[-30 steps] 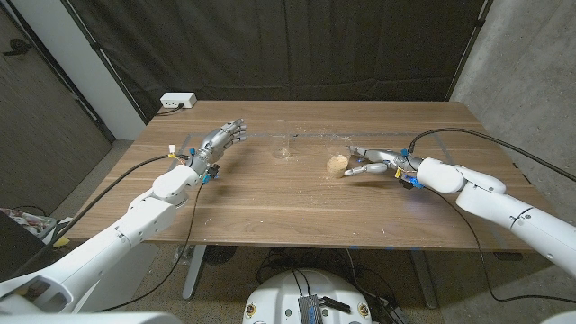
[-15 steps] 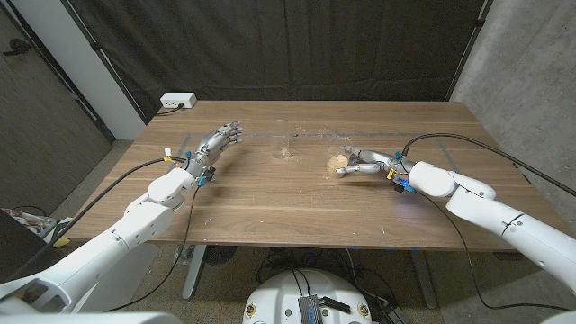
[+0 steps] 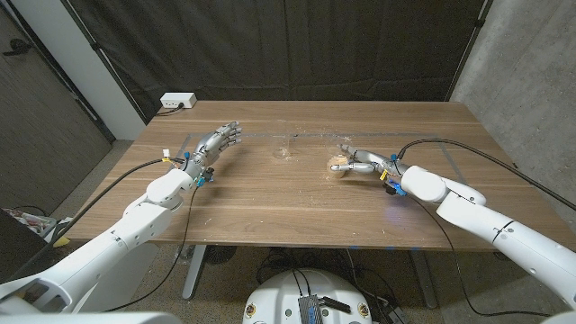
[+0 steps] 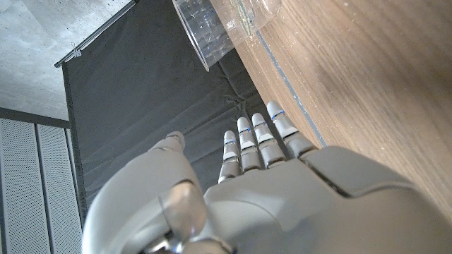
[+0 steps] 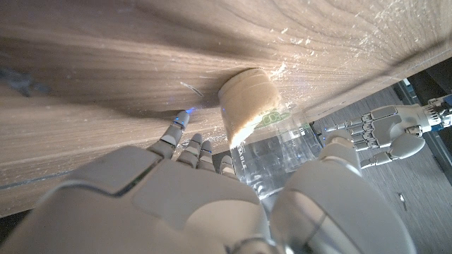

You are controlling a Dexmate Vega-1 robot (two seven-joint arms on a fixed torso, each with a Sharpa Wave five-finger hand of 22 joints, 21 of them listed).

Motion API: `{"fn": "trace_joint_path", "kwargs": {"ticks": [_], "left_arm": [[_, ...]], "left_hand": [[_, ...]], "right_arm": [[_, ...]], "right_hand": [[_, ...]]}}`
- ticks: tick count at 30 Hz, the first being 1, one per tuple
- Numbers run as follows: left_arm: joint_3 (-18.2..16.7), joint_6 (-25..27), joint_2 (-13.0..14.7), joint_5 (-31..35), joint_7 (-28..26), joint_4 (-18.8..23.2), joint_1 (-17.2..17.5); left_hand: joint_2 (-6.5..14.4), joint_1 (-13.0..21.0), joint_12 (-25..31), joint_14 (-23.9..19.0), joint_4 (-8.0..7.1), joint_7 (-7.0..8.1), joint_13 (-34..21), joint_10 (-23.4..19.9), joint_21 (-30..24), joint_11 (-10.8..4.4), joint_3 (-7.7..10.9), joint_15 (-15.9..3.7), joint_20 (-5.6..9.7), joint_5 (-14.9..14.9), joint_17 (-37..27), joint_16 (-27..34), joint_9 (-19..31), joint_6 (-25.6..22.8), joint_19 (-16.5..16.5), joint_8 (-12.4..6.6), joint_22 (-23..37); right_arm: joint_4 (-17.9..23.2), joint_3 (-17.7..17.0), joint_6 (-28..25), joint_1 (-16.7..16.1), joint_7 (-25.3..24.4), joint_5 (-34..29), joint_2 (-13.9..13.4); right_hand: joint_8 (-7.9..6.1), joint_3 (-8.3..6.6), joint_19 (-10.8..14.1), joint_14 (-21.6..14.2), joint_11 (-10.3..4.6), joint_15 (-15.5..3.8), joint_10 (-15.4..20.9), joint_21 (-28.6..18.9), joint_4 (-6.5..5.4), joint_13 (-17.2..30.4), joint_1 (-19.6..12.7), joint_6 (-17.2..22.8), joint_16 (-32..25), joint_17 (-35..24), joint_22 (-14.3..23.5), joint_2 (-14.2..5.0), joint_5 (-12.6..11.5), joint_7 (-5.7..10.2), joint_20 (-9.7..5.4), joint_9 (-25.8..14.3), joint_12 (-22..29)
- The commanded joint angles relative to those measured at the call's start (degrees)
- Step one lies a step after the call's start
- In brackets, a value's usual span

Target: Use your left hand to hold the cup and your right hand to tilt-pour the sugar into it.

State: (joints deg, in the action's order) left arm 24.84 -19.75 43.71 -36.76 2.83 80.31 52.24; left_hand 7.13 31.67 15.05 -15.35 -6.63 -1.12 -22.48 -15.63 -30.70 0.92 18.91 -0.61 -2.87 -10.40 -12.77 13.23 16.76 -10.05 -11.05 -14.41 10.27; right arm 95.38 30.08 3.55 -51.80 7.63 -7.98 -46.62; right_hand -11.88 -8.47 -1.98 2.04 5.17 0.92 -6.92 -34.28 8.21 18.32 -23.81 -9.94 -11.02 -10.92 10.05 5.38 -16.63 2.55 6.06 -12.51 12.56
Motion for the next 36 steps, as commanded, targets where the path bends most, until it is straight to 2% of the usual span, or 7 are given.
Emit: {"fn": "trace_joint_path", "kwargs": {"ticks": [1,20,24,27,36], "left_arm": [[0.15,-1.05,-0.67,-0.21,1.15,-1.54,-0.30],[0.15,-0.99,-0.94,-0.29,2.09,-2.59,-1.00],[0.10,-1.11,-1.18,-0.29,2.11,-2.91,-1.13],[0.10,-1.04,-1.29,-0.32,2.20,-3.10,-1.21],[0.12,-0.85,-1.74,-0.20,2.29,-3.76,-1.60]], "left_hand": [[0.33,-0.06,0.13,-0.39,0.20,0.05,-0.07,-0.31,0.27,-0.49,0.20,0.12,-0.06,-0.26,-0.06,0.36,0.13,-0.22,-0.44,-0.17,0.14],[0.33,-0.31,0.05,-0.39,0.30,0.00,-0.17,-0.42,0.74,-0.25,0.33,0.11,-0.03,-0.26,0.00,0.29,0.11,-0.24,-0.49,-0.10,0.16],[0.34,-0.35,0.04,-0.44,0.31,0.01,-0.18,-0.44,0.82,-0.38,0.36,0.07,-0.04,-0.27,0.00,0.30,0.11,-0.26,-0.49,-0.09,0.17],[0.35,-0.37,0.06,-0.53,0.32,0.03,-0.19,-0.53,0.88,-0.35,0.38,0.16,-0.03,-0.27,0.01,0.33,0.11,-0.32,-0.45,-0.11,0.17],[0.41,-0.49,0.08,-0.82,0.35,0.02,-0.24,-0.72,1.07,-0.25,0.47,0.22,-0.09,-0.28,-0.01,0.43,0.09,-0.41,-0.50,-0.11,0.21]], "right_arm": [[-1.00,0.93,0.46,-0.99,-2.91,2.67,2.96],[-7.24,1.41,5.28,-2.62,-8.74,8.77,9.09],[-9.21,1.21,7.85,-3.34,-10.71,10.21,10.72],[-11.38,1.36,10.51,-3.65,-12.20,10.69,12.06],[-16.82,1.56,16.55,-4.07,-17.00,10.54,15.58]], "right_hand": [[-0.37,-0.58,0.25,-0.18,-0.15,0.41,0.88,0.20,0.04,-0.06,-1.23,-2.69,-0.28,-0.16,0.29,-0.54,0.04,-0.42,0.80,0.03,0.51],[-1.28,-1.32,1.06,-2.41,-0.87,-0.02,2.70,0.77,-0.34,0.02,-2.34,-0.55,-1.37,-0.55,0.38,-2.49,1.28,-0.13,1.38,-0.09,1.65],[-1.56,-1.68,1.56,-3.66,-1.65,-0.62,3.58,0.94,-0.54,0.38,-2.63,-0.02,-2.05,-1.01,0.44,-3.40,1.95,0.22,1.20,-0.23,2.34],[-2.14,-2.43,3.08,-5.48,-2.45,-2.27,4.83,0.85,-0.63,1.43,-3.45,0.93,-3.20,-1.99,0.62,-4.96,3.11,1.01,0.10,-0.54,3.62],[-3.13,-3.75,5.55,-7.96,-3.82,-4.32,5.30,0.36,-0.40,3.99,-5.25,2.05,-5.36,-4.56,1.21,-7.51,4.77,2.65,-2.49,-1.50,5.84]]}}
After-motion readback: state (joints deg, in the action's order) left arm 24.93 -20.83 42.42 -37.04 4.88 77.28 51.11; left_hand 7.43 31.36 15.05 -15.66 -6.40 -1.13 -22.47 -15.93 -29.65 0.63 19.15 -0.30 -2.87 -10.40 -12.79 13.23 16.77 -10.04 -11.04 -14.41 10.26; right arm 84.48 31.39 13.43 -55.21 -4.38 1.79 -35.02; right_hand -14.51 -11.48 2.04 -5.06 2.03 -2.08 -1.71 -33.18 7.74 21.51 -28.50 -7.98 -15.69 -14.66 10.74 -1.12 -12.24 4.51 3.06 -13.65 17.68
